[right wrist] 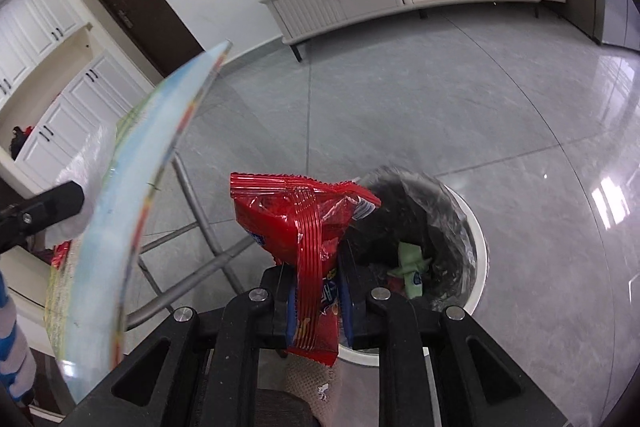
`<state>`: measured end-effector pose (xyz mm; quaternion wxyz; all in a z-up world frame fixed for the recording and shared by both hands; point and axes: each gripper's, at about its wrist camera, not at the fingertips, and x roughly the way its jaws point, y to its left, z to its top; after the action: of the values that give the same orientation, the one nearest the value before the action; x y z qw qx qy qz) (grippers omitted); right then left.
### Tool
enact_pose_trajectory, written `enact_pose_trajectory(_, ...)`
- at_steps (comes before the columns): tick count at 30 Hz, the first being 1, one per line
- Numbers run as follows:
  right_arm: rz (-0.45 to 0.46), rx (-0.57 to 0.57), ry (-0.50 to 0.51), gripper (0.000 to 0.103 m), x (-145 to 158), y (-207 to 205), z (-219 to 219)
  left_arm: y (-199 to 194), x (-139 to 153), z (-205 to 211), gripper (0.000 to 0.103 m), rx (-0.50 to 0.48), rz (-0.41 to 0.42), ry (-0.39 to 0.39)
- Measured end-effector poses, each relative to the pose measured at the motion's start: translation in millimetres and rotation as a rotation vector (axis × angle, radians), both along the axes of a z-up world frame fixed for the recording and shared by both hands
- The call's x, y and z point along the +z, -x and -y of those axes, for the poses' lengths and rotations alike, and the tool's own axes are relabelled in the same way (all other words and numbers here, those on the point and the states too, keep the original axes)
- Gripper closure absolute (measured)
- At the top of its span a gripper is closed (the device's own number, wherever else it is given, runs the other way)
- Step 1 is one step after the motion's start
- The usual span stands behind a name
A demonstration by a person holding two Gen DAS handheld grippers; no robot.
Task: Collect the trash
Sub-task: 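Move both tools over the bin and open both grippers to drop the bags, then return both tools over the table toward the remaining trash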
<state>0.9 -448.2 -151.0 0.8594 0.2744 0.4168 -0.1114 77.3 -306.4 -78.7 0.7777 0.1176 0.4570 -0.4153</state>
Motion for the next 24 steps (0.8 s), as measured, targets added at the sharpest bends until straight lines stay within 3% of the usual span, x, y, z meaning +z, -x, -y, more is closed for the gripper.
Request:
enact_pose_trajectory(2, -0.031, -0.024, -0.002, 0.083, -13.4, 0.8, 7.4, -1.4, -7.7, 17.4, 0.072, -0.015, -0.03, 0.003)
enact_pose_trajectory(6, -0.07, -0.077, 0.001, 0.048, -25.9, 3.4, 20.4, -4.5, -19.8, 45.2, 0.071, -0.038, -0.084, 0.014)
enact_pose_trajectory(7, -0.077, -0.091, 0.002, 0.047, -28.4, 4.7, 24.3, -4.6, -22.6, 50.6, 0.07, -0.045, -0.097, 0.016)
enact_pose_trajectory(11, -0.093, -0.112, 0.005, 0.047, -31.2, 11.9, 32.5, -8.2, -29.9, 61.7, 0.049, -0.049, -0.133, 0.028)
enact_pose_trajectory(17, -0.102, -0.141, 0.021, 0.046, -22.9, 21.5, 33.6, -17.2, -20.7, 42.9, 0.049, -0.038, -0.132, 0.043)
enact_pose_trajectory(24, -0.064, -0.15, 0.064, 0.046, 5.2, 21.5, 20.3, -21.3, 1.7, 7.8, 0.049, 0.025, -0.026, 0.042)
